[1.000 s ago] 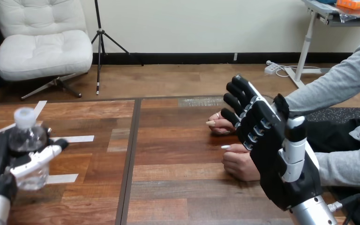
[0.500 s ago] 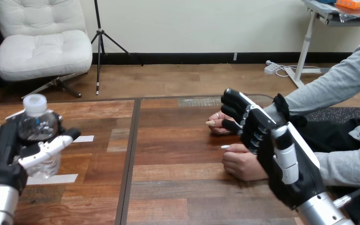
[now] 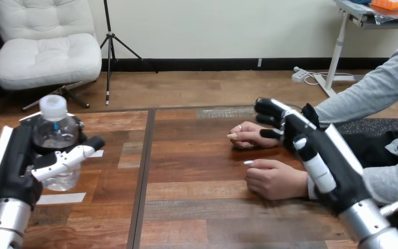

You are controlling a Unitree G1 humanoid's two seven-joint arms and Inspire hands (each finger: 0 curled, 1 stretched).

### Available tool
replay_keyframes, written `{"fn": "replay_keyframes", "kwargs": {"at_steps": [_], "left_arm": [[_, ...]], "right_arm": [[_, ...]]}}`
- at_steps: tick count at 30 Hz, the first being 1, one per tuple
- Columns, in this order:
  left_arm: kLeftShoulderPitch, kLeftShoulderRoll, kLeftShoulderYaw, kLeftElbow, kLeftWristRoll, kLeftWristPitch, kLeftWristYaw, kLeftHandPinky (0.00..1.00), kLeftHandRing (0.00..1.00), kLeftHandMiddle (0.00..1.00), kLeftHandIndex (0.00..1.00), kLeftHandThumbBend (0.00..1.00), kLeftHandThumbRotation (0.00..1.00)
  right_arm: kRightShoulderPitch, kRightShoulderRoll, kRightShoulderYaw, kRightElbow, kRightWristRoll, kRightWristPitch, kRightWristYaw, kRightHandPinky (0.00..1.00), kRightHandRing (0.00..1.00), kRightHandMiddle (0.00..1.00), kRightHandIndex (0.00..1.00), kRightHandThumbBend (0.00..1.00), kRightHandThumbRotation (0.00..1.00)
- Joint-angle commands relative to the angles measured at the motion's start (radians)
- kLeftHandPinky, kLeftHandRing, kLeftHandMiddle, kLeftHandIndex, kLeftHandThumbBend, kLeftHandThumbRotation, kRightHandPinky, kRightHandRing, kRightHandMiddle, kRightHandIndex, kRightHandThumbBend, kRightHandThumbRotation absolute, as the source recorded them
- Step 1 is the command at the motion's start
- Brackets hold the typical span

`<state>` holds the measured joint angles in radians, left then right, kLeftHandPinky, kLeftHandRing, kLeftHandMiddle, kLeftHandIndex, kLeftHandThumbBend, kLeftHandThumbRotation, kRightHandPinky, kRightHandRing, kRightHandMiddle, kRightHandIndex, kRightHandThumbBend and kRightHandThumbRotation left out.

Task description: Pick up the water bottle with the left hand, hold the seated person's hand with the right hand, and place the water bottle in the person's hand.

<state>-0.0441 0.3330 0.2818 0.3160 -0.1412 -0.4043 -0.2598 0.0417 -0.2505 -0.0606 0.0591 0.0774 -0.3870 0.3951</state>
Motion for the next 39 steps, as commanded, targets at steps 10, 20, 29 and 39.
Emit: {"fn": "replay_keyframes", "kwargs": {"at_steps": [10,20,29,39], "left_arm": [[-0.009,-0.009,-0.026,-0.130,-0.031,0.004,-0.023,0.27,0.33,0.38,0.41,0.69,0.00],[0.002,-0.019,-0.035,-0.168,-0.031,0.031,-0.018,0.27,0.33,0.38,0.40,0.68,0.00],[0.002,-0.028,-0.042,-0.179,-0.025,0.036,-0.023,0.27,0.32,0.37,0.40,0.69,0.00],[0.003,-0.033,-0.052,-0.186,-0.020,0.035,-0.031,0.26,0.32,0.37,0.39,0.68,0.00]], "right_arm": [[-0.183,-0.091,-0.035,0.206,-0.085,-0.139,-0.047,0.86,0.91,0.90,0.88,0.97,1.00],[-0.232,-0.136,-0.033,0.300,-0.136,-0.196,-0.076,0.87,0.92,0.91,0.90,0.95,0.98],[-0.277,-0.174,-0.022,0.376,-0.195,-0.223,-0.107,0.83,0.89,0.90,0.90,0.90,0.92],[-0.317,-0.226,-0.002,0.443,-0.295,-0.219,-0.151,0.82,0.88,0.90,0.89,0.97,0.84]]}}
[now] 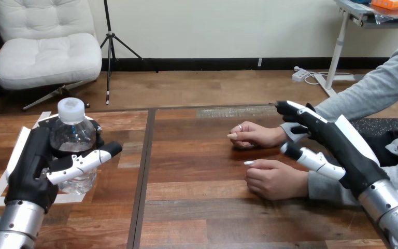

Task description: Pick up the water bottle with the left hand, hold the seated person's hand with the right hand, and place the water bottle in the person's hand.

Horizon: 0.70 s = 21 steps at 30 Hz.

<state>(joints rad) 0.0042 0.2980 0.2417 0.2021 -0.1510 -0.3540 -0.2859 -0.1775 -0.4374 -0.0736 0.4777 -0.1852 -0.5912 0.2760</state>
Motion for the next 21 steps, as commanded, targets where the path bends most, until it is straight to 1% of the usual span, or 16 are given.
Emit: {"fn": "replay_keyframes", "kwargs": {"at_steps": [1,7,11,14,21], "left_arm": [[-0.045,0.001,-0.012,-0.073,-0.013,-0.014,-0.006,0.26,0.32,0.37,0.39,0.68,0.00],[-0.048,0.002,-0.015,-0.068,-0.011,-0.017,-0.010,0.26,0.32,0.37,0.39,0.68,0.00],[-0.049,0.001,-0.016,-0.066,-0.011,-0.021,-0.011,0.26,0.32,0.37,0.39,0.67,0.00],[-0.048,0.003,-0.016,-0.067,-0.007,-0.023,-0.009,0.26,0.32,0.37,0.39,0.67,0.00],[-0.048,0.002,-0.015,-0.067,-0.022,-0.016,-0.012,0.26,0.32,0.37,0.39,0.65,0.00]], "right_arm": [[-0.101,-0.043,0.013,0.030,-0.040,-0.014,-0.035,0.82,0.88,0.90,0.89,0.97,0.83],[-0.125,-0.069,0.028,0.066,-0.093,-0.016,-0.052,0.80,0.87,0.89,0.88,0.98,0.79],[-0.141,-0.083,0.039,0.092,-0.106,-0.021,-0.056,0.79,0.87,0.89,0.88,0.98,0.75],[-0.154,-0.098,0.049,0.112,-0.126,-0.022,-0.062,0.79,0.87,0.89,0.88,0.98,0.71],[-0.186,-0.123,0.071,0.163,-0.167,-0.024,-0.078,0.78,0.87,0.88,0.87,0.97,0.63]]}}
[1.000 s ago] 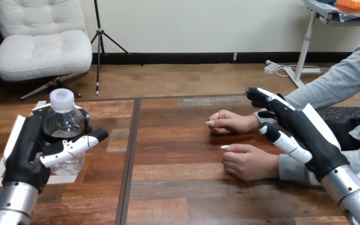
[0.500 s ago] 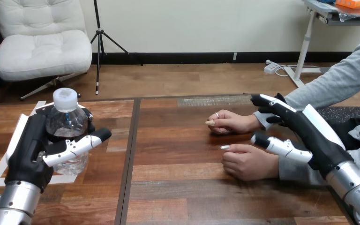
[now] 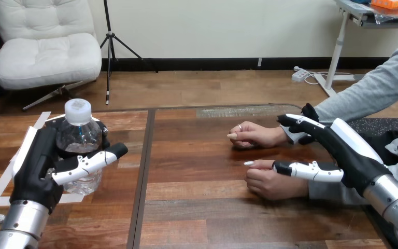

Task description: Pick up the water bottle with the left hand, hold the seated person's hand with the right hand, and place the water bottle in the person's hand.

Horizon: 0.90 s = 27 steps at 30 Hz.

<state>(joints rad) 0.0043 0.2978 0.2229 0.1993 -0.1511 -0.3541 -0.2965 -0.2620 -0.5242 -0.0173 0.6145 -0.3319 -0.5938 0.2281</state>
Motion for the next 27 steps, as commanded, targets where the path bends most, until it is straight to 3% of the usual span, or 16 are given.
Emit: {"fn": "replay_keyframes", "kwargs": {"at_steps": [1,11,27], "left_arm": [[-0.047,0.002,0.004,-0.066,-0.026,-0.012,-0.002,0.26,0.32,0.37,0.39,0.65,0.00],[-0.044,0.001,0.006,-0.065,-0.038,-0.026,-0.014,0.25,0.31,0.36,0.39,0.65,0.00],[-0.035,0.004,0.008,-0.085,-0.048,-0.010,-0.013,0.25,0.31,0.36,0.39,0.63,0.00]], "right_arm": [[-0.105,-0.039,0.018,0.033,-0.023,-0.020,-0.033,0.78,0.87,0.88,0.87,0.97,0.62],[-0.150,-0.063,0.050,0.124,-0.071,-0.024,-0.063,0.78,0.88,0.89,0.88,1.00,0.59],[-0.232,-0.088,0.093,0.255,-0.087,-0.025,-0.051,0.79,0.89,0.90,0.89,1.00,0.52]]}}
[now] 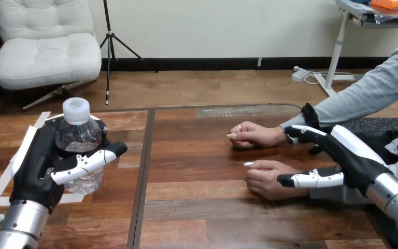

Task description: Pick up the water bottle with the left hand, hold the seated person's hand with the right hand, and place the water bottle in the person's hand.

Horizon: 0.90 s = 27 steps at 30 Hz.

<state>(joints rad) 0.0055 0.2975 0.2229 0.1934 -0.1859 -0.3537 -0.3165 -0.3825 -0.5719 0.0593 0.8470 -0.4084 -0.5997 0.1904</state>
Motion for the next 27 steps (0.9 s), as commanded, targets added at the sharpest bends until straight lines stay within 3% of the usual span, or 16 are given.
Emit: {"fn": "replay_keyframes", "kwargs": {"at_steps": [1,8,22,25,27], "left_arm": [[-0.036,0.005,0.008,-0.080,-0.013,-0.010,0.007,0.25,0.31,0.36,0.39,0.63,0.00],[-0.030,0.005,0.010,-0.090,-0.017,-0.005,0.007,0.25,0.31,0.36,0.39,0.63,0.00],[-0.021,0.007,0.015,-0.095,-0.019,0.001,0.010,0.25,0.31,0.36,0.39,0.63,0.00],[-0.014,0.010,0.017,-0.095,-0.023,0.004,0.007,0.25,0.31,0.36,0.39,0.63,0.00],[-0.014,0.011,0.017,-0.093,-0.022,0.001,0.005,0.25,0.31,0.36,0.39,0.63,0.00]], "right_arm": [[-0.115,-0.043,0.020,0.026,-0.015,-0.019,-0.016,0.79,0.89,0.90,0.89,1.00,0.53],[-0.131,-0.054,0.035,0.031,-0.019,-0.007,-0.009,0.79,0.89,0.90,0.89,1.00,0.53],[-0.172,-0.080,0.066,0.079,-0.033,-0.039,-0.012,0.80,0.89,0.89,0.88,1.00,0.52],[-0.211,-0.104,0.113,0.100,-0.110,-0.040,-0.059,0.83,0.88,0.87,0.87,1.00,0.52],[-0.220,-0.108,0.121,0.105,-0.125,-0.040,-0.067,0.85,0.88,0.87,0.86,1.00,0.51]]}}
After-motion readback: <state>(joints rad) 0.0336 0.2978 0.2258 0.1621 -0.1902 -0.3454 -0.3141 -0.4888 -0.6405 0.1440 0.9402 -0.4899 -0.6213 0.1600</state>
